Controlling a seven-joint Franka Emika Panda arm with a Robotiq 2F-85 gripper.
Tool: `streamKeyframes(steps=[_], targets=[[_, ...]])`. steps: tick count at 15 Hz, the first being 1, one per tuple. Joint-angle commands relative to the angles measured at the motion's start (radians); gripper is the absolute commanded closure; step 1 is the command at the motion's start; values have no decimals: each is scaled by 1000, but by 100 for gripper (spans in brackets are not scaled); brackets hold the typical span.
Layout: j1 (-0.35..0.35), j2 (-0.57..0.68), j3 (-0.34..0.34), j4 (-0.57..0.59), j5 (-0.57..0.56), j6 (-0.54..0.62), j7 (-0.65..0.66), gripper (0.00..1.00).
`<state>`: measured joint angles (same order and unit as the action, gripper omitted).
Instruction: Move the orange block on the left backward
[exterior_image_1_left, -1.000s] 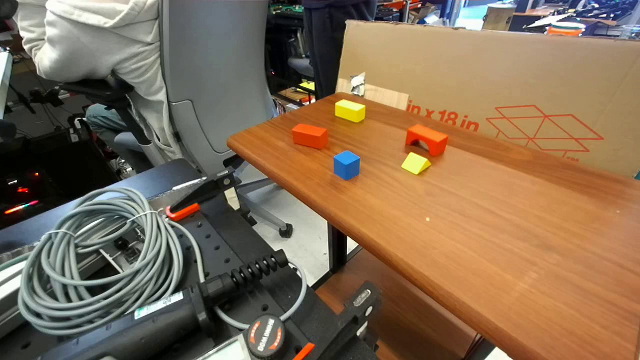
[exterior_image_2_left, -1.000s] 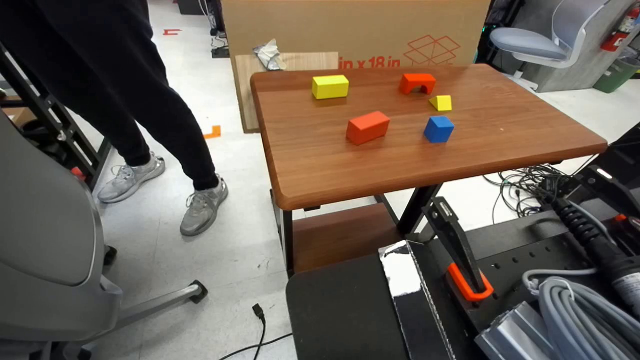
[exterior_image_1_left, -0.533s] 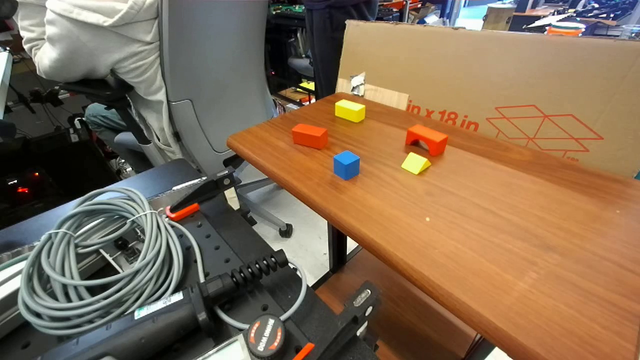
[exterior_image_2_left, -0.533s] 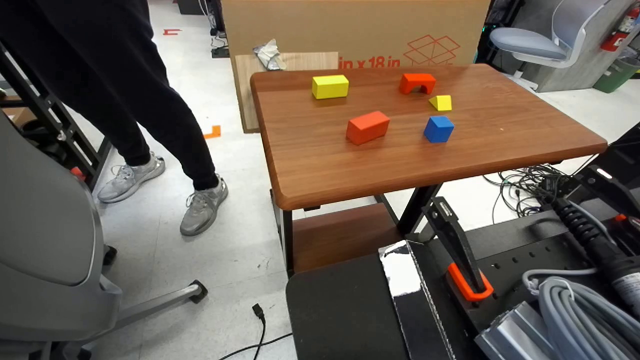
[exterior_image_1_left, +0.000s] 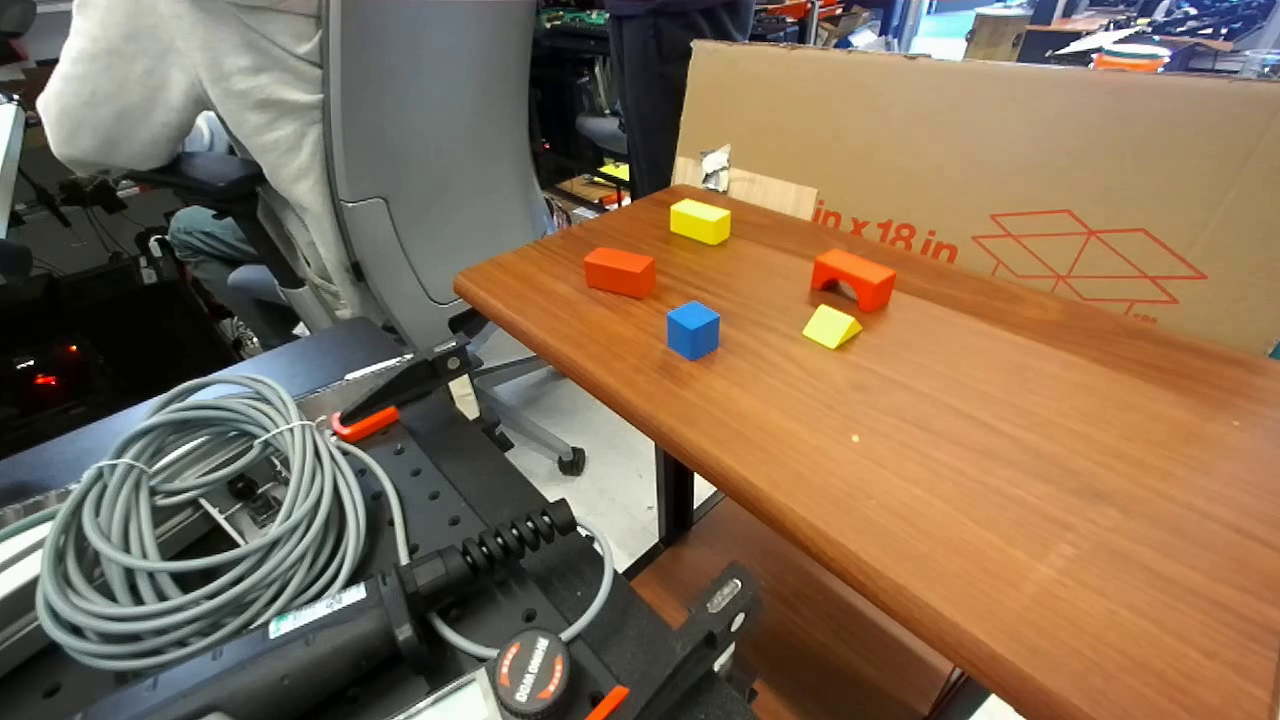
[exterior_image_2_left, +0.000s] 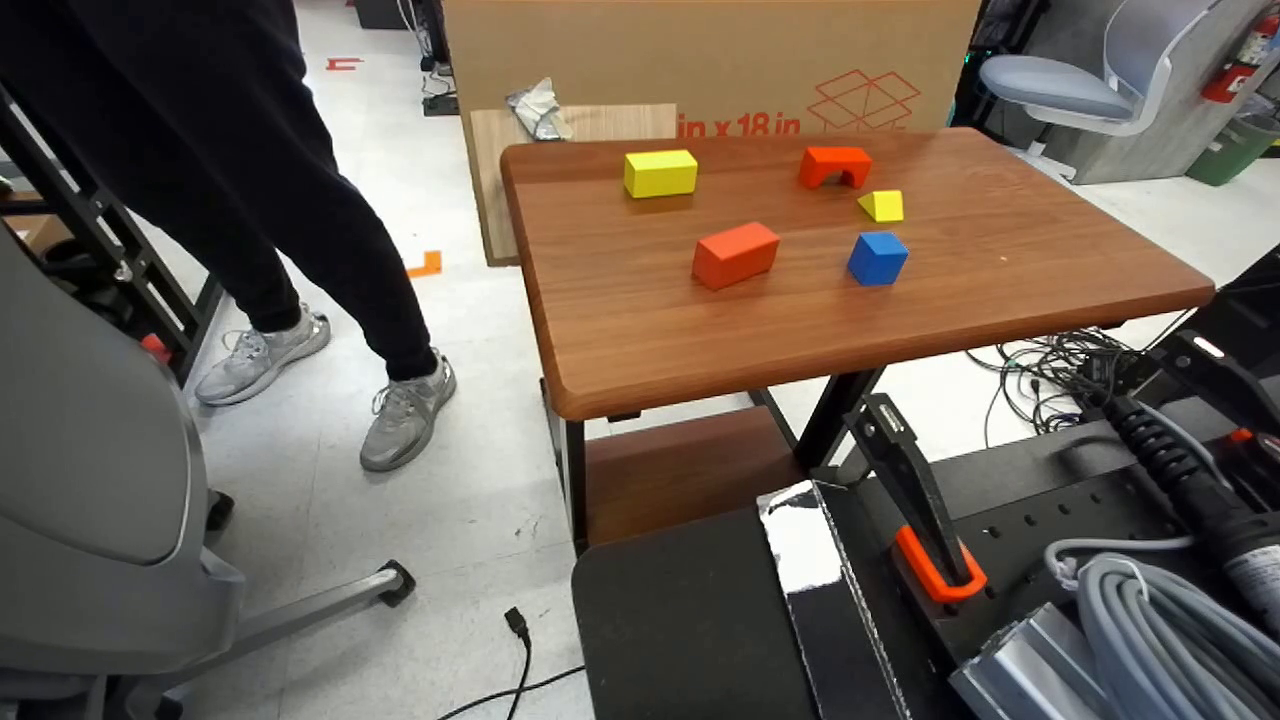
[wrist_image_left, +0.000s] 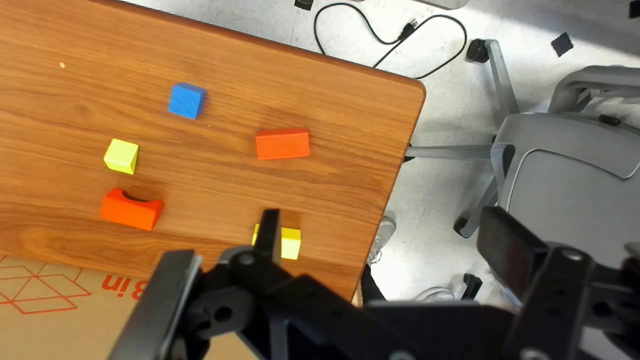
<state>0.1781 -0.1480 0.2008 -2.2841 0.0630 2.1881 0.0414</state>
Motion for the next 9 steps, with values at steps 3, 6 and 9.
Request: streamKeyframes(steps=[3, 6, 9], targets=[[4, 0, -4, 2, -1, -2, 1, 0], [-1, 16, 1, -20, -38, 60, 23, 0], [-3, 46, -1, -42, -60, 122, 21, 0]])
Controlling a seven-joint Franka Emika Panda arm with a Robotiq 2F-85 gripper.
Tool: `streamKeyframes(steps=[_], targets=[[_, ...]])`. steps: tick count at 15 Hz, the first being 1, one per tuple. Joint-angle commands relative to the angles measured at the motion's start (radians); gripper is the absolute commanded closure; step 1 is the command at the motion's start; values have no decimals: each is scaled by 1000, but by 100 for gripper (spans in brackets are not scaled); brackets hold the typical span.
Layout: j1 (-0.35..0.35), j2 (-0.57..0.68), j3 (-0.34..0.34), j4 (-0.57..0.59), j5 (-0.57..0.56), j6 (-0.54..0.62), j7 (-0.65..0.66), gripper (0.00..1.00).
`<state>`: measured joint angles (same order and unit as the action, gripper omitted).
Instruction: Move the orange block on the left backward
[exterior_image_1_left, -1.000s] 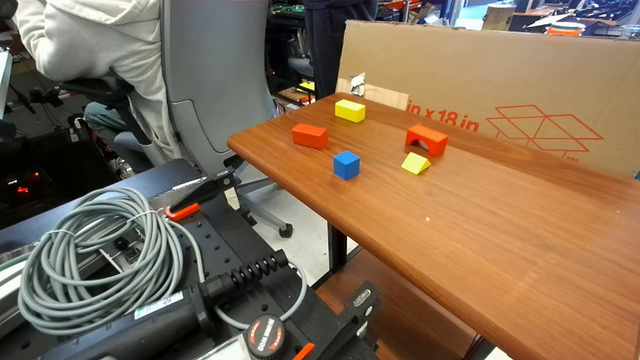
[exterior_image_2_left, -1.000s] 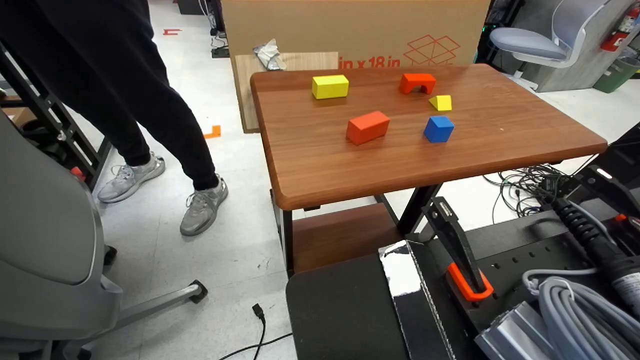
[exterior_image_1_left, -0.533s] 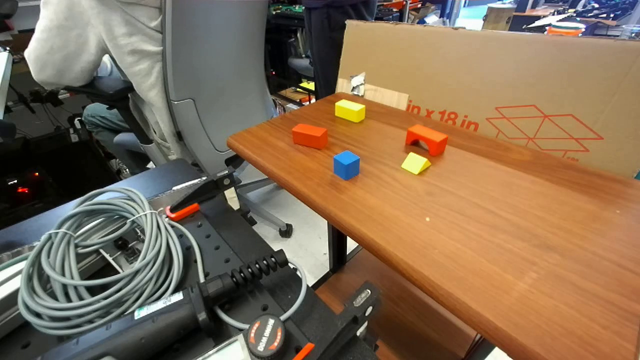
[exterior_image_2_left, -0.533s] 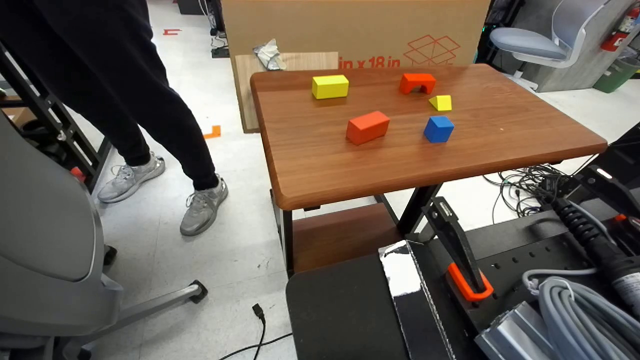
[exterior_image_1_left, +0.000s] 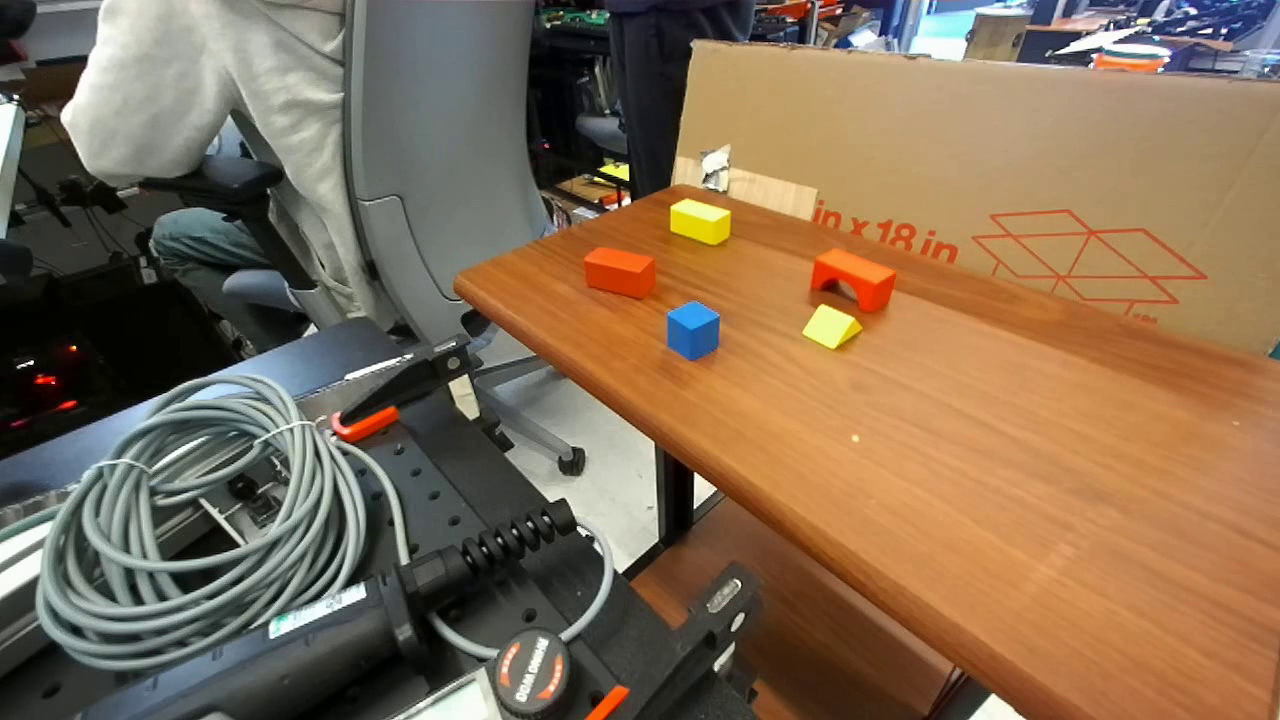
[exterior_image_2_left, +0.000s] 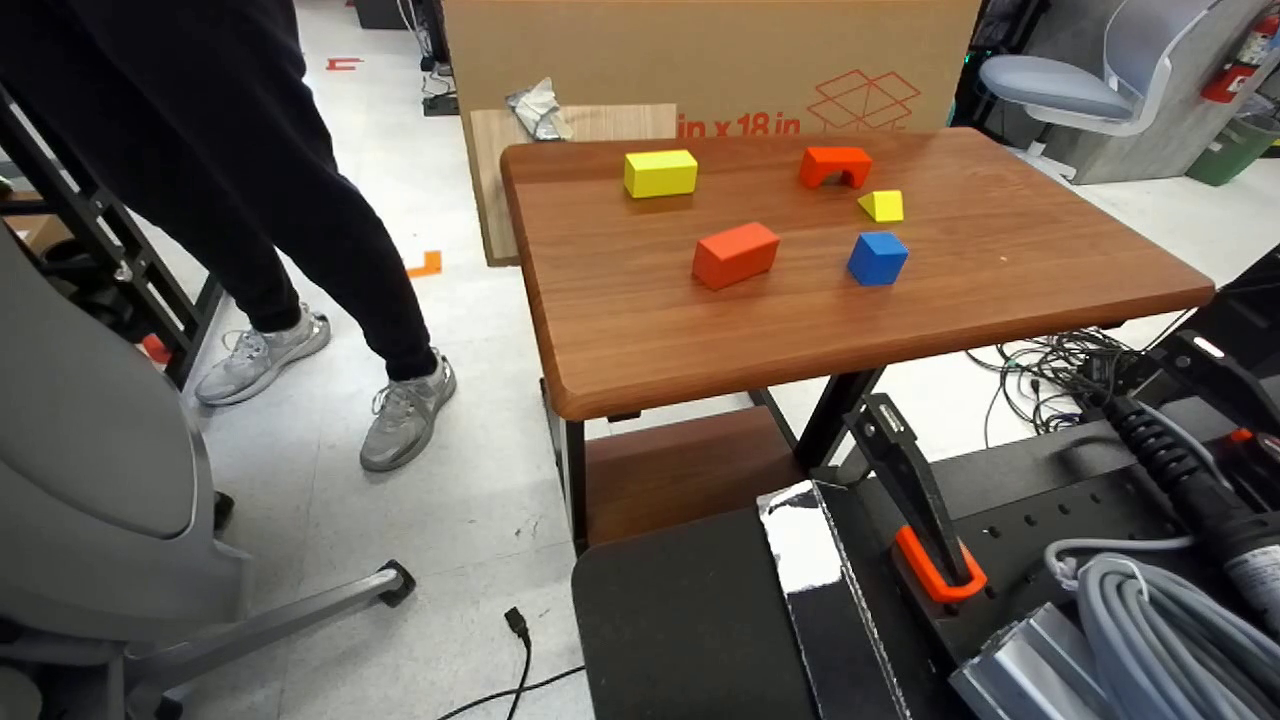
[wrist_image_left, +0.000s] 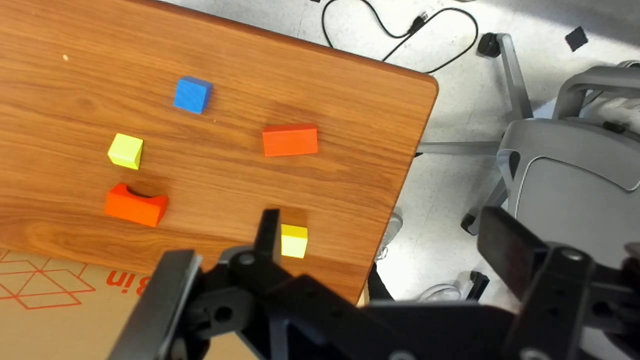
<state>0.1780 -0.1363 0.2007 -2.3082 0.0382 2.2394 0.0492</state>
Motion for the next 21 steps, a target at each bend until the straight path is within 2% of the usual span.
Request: streamKeyframes(steps=[1, 7, 15, 21], targets=[[-4, 52, -2, -26, -48, 99, 12, 0], [-10, 179, -18, -34, -80, 212, 4, 0], [-9, 324, -66, -39, -156, 313, 62, 0], [-9, 422, -95, -3, -158, 300, 79, 0]])
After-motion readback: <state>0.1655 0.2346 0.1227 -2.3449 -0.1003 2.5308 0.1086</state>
